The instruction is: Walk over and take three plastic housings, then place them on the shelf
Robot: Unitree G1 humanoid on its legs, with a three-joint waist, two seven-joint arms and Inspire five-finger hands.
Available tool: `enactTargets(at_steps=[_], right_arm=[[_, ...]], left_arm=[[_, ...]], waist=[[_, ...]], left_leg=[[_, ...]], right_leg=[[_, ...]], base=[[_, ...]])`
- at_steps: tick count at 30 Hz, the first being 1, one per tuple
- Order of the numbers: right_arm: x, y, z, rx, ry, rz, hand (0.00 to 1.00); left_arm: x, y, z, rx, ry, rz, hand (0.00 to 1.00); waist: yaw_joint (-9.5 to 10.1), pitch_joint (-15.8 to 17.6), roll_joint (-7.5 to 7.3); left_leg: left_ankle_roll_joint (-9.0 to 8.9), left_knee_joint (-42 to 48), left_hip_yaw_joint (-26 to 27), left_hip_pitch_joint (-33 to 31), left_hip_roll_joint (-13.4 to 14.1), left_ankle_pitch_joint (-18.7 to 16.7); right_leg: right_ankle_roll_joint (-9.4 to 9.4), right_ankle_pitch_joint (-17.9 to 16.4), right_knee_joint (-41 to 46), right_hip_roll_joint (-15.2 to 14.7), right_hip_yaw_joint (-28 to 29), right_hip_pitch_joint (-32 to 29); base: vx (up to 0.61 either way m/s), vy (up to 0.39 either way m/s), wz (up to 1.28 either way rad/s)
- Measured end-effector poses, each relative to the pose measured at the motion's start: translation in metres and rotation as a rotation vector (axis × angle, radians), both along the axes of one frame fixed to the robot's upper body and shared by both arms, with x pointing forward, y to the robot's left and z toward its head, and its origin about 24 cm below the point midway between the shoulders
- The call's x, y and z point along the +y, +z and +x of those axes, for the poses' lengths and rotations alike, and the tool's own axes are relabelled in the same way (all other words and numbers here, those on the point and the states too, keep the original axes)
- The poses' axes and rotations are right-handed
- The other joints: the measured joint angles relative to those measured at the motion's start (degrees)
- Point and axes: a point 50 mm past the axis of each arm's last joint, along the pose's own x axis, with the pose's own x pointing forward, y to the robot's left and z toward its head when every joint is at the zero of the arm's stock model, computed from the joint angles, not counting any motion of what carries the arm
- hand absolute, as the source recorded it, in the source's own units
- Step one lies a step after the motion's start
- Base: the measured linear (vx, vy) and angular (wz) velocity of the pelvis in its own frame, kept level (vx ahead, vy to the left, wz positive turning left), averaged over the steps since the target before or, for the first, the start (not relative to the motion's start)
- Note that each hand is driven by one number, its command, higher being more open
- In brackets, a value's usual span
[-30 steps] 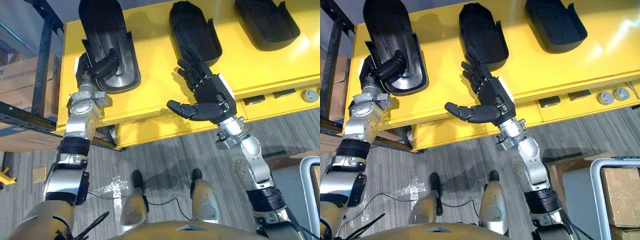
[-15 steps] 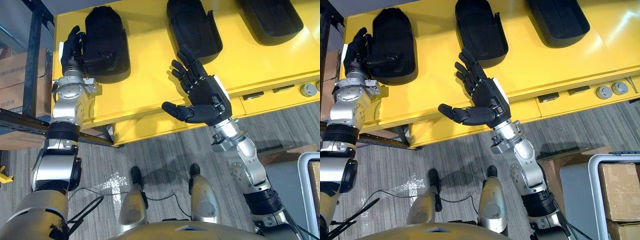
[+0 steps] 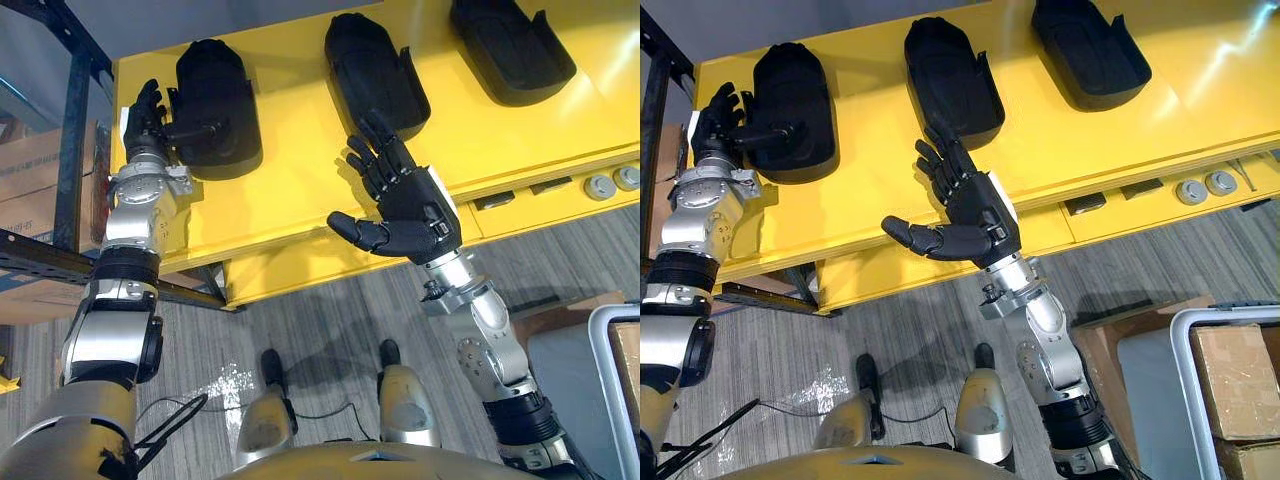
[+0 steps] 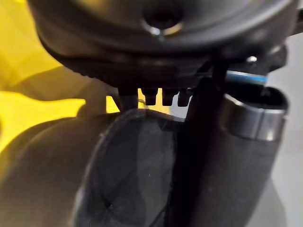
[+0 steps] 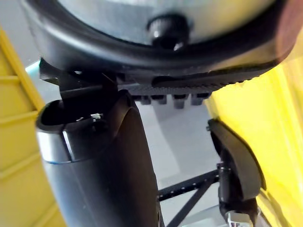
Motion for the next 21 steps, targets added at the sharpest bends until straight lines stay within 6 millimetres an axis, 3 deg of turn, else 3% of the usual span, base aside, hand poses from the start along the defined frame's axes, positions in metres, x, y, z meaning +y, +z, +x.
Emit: enactTargets(at_steps=[5,11,17,21], right_arm=[[0.000,0.005,-0.001,-0.044,-0.032,0.039,1.00],[-0.018,0.007,0.003,-0.069,-0.246,0.006,1.00],[-0.069,0.007,-0.002,-0.090,-0.539,-0.023,1.00],[-0.096,0.001,-0.014,-0.064,-0.676,-0.015,1.00]], left_arm=[[-0.004,-0.003,-0.005,-0.027,0.001,0.000,1.00],[-0.014,0.032,-0.025,-0.273,-0.016,0.022,1.00],[-0.026,0.048,-0.080,-0.596,-0.038,-0.030,1.00],[-0.039,0.016,-0.129,-0.652,-0.007,-0.090,1.00]], waist=[[0.14,-2.2,-0.83],[0.76,-4.6,-0.61],[0.80,-9.8,1.29],[0.99,-11.8,2.99]], left_leg=[[-0.03,-0.8,0.7,1.4,0.0,0.0],[0.00,-1.9,1.4,3.4,-0.1,0.0],[-0.01,-2.2,1.0,4.1,-0.2,0.0],[-0.08,-2.3,0.5,4.7,0.0,-0.1]], right_leg=[[0.32,1.1,-2.9,0.1,-0.1,2.3],[0.28,1.5,-4.0,0.2,-0.3,4.2],[0.36,1.7,-5.6,0.2,-1.1,5.9],[0.26,1.7,-6.8,0.3,-1.9,7.6]], base=[[0.03,0.008,-0.01],[0.01,0.005,-0.01],[0.00,-0.004,0.04],[-0.02,-0.010,0.07]])
